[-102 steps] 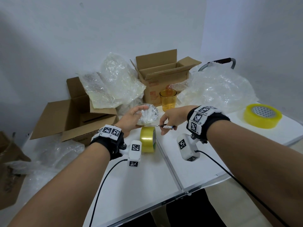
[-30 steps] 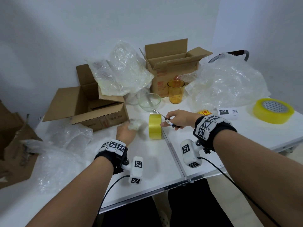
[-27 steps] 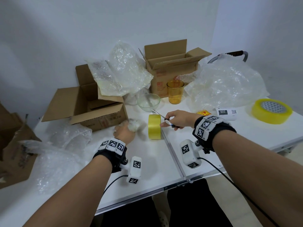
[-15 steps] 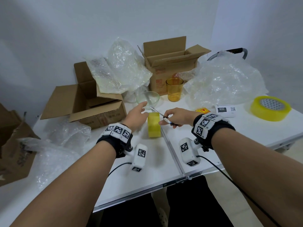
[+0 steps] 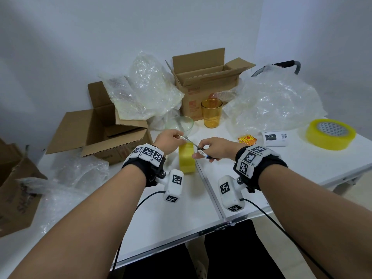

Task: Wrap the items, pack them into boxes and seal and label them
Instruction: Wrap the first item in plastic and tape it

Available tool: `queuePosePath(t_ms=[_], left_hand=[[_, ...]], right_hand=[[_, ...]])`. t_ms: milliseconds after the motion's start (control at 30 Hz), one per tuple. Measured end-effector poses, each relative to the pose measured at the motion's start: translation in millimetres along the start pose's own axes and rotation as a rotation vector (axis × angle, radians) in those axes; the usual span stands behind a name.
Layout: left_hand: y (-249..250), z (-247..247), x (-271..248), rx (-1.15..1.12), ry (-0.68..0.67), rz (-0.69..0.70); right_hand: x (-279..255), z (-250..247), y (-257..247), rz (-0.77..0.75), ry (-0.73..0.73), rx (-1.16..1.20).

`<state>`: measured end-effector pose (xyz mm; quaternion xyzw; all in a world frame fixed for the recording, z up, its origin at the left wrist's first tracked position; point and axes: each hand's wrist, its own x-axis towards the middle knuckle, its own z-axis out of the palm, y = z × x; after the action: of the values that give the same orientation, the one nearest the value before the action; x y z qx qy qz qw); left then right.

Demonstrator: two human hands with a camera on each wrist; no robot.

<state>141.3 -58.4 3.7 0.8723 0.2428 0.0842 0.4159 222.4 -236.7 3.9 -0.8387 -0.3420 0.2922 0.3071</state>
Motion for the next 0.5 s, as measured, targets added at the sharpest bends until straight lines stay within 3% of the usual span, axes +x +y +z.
queuePosePath(t_ms=[133, 300, 500], left_hand=[[7.3, -3.3, -2.9, 0.001, -0.101, -0.004], [2.3, -3.8, -4.2, -0.024, -0.041, -0.036], [0.3, 3.9, -4.2, -0.034, 0.053, 0.022]], right_hand=[[-2.0, -1.0, 1.9, -0.016, -0.009, -0.015], [-3.3, -0.3, 5.5, -0.024, -0.005, -0.005], [-2.6, 1.3, 7.4, -0.024, 0.013, 0.032]])
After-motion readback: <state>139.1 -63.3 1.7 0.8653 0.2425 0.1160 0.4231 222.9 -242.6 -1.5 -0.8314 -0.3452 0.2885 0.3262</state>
